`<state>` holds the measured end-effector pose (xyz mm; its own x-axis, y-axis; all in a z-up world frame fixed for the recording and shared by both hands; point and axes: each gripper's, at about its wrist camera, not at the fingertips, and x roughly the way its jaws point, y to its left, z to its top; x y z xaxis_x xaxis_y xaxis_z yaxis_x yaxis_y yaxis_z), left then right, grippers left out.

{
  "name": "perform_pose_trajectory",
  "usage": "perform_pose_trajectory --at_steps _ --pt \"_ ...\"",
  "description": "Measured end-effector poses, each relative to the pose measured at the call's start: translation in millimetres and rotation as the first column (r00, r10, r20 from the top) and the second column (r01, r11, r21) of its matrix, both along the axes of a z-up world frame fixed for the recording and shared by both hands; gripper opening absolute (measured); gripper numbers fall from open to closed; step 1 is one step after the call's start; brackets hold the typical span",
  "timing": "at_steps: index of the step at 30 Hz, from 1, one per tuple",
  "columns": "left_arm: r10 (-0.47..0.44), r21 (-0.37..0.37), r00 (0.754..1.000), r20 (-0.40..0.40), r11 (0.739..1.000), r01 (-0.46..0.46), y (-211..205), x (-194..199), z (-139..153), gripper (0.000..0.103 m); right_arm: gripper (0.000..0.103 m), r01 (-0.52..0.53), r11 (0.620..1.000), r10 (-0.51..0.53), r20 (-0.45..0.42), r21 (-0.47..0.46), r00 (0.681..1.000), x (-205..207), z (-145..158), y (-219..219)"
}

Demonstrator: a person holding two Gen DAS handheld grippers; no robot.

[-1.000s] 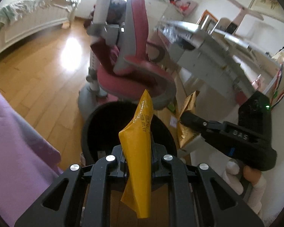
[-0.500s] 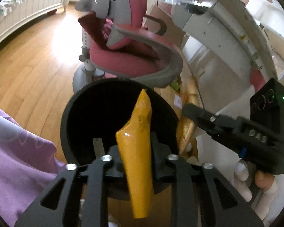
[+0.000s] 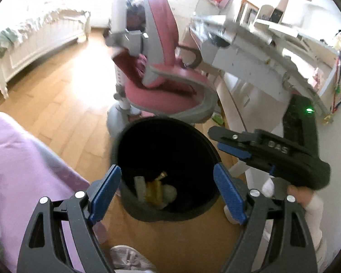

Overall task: Collect trash
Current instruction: 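Carry the yellow wrapper and gold sachet to the bin and release both, then grasp the green wrapper with the left tool while the right tool grasps the white bag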

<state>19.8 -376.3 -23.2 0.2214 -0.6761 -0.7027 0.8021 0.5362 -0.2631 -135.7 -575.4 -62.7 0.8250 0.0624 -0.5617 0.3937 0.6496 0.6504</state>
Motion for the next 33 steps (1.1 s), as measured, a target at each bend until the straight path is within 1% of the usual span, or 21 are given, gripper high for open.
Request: perform_pose_trajectory --at_steps 3,4,7,8,9,10,12,13,15,16,19,22,23,25,26,27,28,29,30,32,33 --pt "0.072 -0.011 0.997 0.042 0.997 -0.072 42.8 2.3 10.5 0.083 0.061 -0.065 0.998 0.065 -0.007 -0.027 0.998 12.6 8.5 24.3" --pt "0.111 -0.016 0.992 0.055 0.994 -0.111 65.0 5.0 13.4 0.083 0.061 -0.094 0.995 0.094 -0.008 -0.035 0.996 18.0 12.0 35.1" --pt "0.183 -0.025 0.978 0.096 0.983 -0.181 115.2 11.8 19.1 0.083 0.061 -0.176 0.982 0.176 -0.011 -0.062 0.984 32.7 20.4 65.1" --pt "0.205 -0.025 0.973 0.11 0.979 -0.203 132.2 14.7 19.0 0.083 0.065 -0.214 0.974 0.213 -0.014 -0.073 0.977 39.6 23.6 78.2" --pt "0.229 -0.023 0.966 0.119 0.973 -0.228 149.1 18.1 19.0 0.083 0.077 -0.246 0.966 0.246 -0.012 -0.084 0.969 45.8 26.7 90.7" --pt "0.26 -0.017 0.958 0.121 0.965 -0.26 170.4 24.4 17.0 0.083 0.079 -0.298 0.949 0.299 -0.002 -0.103 0.954 55.0 31.7 109.1" --pt "0.297 0.001 0.948 0.118 0.954 -0.299 206.0 33.9 11.8 0.083 0.079 -0.383 0.913 0.385 -0.012 -0.143 0.923 72.7 39.7 140.6" --pt "0.303 0.017 0.945 0.119 0.952 -0.307 215.6 36.3 8.5 0.083 0.079 -0.418 0.894 0.42 -0.021 -0.162 0.907 80.4 43.2 154.1" --pt "0.289 0.068 0.949 0.122 0.952 -0.298 231.2 42.8 0.6 0.083 0.082 -0.512 0.832 0.515 -0.048 -0.215 0.856 105.3 52.0 191.2" --pt "0.273 0.09 0.954 0.124 0.954 -0.285 237.7 45.6 -4.8 0.083 0.084 -0.558 0.791 0.56 -0.068 -0.25 0.826 119.7 56.9 211.7" --pt "0.229 0.122 0.966 0.121 0.962 -0.243 244.4 51.5 -15.0 0.083 0.084 -0.647 0.672 0.644 -0.147 -0.36 0.75 161.9 65.5 267.1" --pt "0.203 0.131 0.971 0.127 0.967 -0.22 248.8 54.9 -21.0 0.083 0.084 -0.692 0.587 0.672 -0.224 -0.421 0.706 196.7 62.1 304.2" --pt "0.198 0.133 0.972 0.126 0.968 -0.215 248.1 57.0 -22.3 0.083 0.084 -0.705 0.554 0.669 -0.267 -0.444 0.694 211.8 57.3 315.2" --pt "0.19 0.131 0.974 0.125 0.97 -0.206 249.9 59.8 -23.5 0.083 0.084 -0.723 0.492 0.651 -0.346 -0.486 0.676 235.4 44.9 332.2" --pt "0.186 0.129 0.975 0.125 0.971 -0.202 249.6 61.2 -23.6 0.083 0.084 -0.726 0.474 0.633 -0.38 -0.499 0.674 244.0 38.2 338.0" --pt "0.18 0.127 0.976 0.124 0.972 -0.195 248.0 63.6 -23.5 0.083 0.084 -0.73 0.467 0.62 -0.404 -0.499 0.673 250.5 31.1 341.0" --pt "0.175 0.126 0.977 0.126 0.974 -0.19 246.2 62.9 -23.8 0.083 0.084 -0.743 0.463 0.614 -0.429 -0.484 0.662 257.1 24.5 343.6" --pt "0.168 0.126 0.978 0.126 0.975 -0.184 244.6 64.3 -23.8 0.083 0.082 -0.763 0.466 0.63 -0.438 -0.448 0.642 261.8 17.7 345.2" --pt "0.158 0.128 0.979 0.125 0.976 -0.174 242.6 65.5 -24.5 0.083 0.072 -0.774 0.479 0.654 -0.42 -0.413 0.629 262.3 13.9 345.0" --pt "0.132 0.144 0.983 0.127 0.978 -0.15 239.5 67.0 -27.2 0.082 0.063 -0.761 0.493 0.648 -0.406 -0.421 0.645 257.5 14.0 343.8" --pt "0.122 0.155 0.984 0.132 0.978 -0.142 236.9 68.4 -29.3 0.082 0.051 -0.748 0.506 0.642 -0.392 -0.43 0.659 253.9 16.8 341.1"
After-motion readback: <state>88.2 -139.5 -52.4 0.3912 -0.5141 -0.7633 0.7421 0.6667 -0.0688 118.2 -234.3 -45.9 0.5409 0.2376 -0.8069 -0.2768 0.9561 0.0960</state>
